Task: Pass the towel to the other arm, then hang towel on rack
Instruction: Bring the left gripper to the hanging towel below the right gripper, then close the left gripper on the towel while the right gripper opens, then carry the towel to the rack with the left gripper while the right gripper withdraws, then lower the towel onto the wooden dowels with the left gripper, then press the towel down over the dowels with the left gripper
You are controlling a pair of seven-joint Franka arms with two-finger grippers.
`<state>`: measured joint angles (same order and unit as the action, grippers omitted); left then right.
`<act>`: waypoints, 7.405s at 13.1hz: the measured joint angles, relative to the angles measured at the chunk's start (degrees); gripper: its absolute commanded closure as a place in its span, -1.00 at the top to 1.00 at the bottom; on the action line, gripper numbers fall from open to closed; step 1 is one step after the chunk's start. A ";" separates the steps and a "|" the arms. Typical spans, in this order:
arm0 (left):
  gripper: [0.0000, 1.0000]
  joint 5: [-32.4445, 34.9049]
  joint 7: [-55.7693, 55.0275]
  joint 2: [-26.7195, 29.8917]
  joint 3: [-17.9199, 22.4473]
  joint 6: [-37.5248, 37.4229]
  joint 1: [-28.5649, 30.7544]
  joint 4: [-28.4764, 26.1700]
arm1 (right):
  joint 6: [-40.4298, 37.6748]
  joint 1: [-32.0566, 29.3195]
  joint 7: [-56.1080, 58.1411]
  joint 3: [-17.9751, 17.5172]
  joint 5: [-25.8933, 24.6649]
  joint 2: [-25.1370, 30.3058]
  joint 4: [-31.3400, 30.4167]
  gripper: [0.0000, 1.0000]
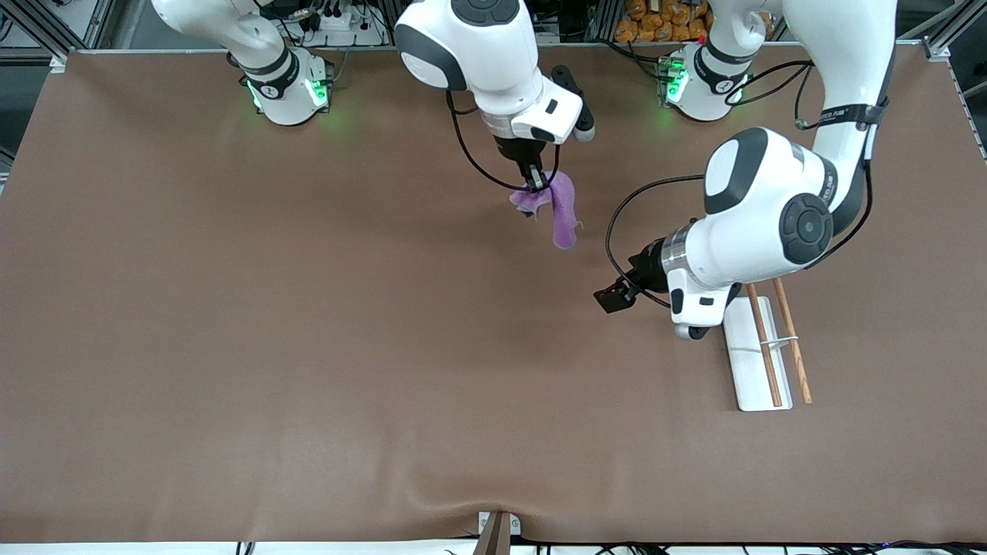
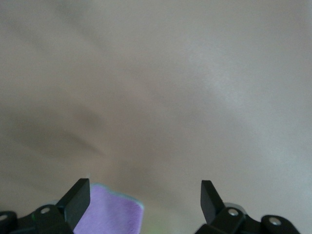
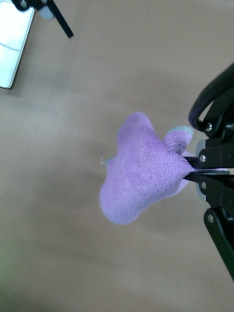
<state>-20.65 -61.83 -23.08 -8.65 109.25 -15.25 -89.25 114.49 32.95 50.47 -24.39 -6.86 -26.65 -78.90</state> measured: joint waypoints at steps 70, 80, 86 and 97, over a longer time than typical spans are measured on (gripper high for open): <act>-1.00 31.32 70.91 -1.02 -1.64 -10.00 29.92 8.07 | -35.99 -38.98 -46.13 15.13 -0.31 23.15 2.46 1.00; -1.00 32.80 66.94 -6.66 -3.46 -4.83 23.06 8.91 | -36.19 -34.35 -51.35 25.78 6.65 26.66 -3.43 1.00; -1.00 32.33 62.21 -6.27 -6.02 -4.86 22.95 8.95 | -35.70 -34.32 -48.98 26.40 6.65 27.01 -3.59 1.00; -1.00 32.23 60.55 -10.70 -5.94 -4.82 22.80 7.82 | -35.54 -34.40 -44.34 27.41 6.71 27.03 -4.24 1.00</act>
<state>11.59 -1.28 -33.78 -14.59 104.43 7.56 -81.43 78.95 -1.44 6.13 3.02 -0.15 0.38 -83.14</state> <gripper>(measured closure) 0.978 0.000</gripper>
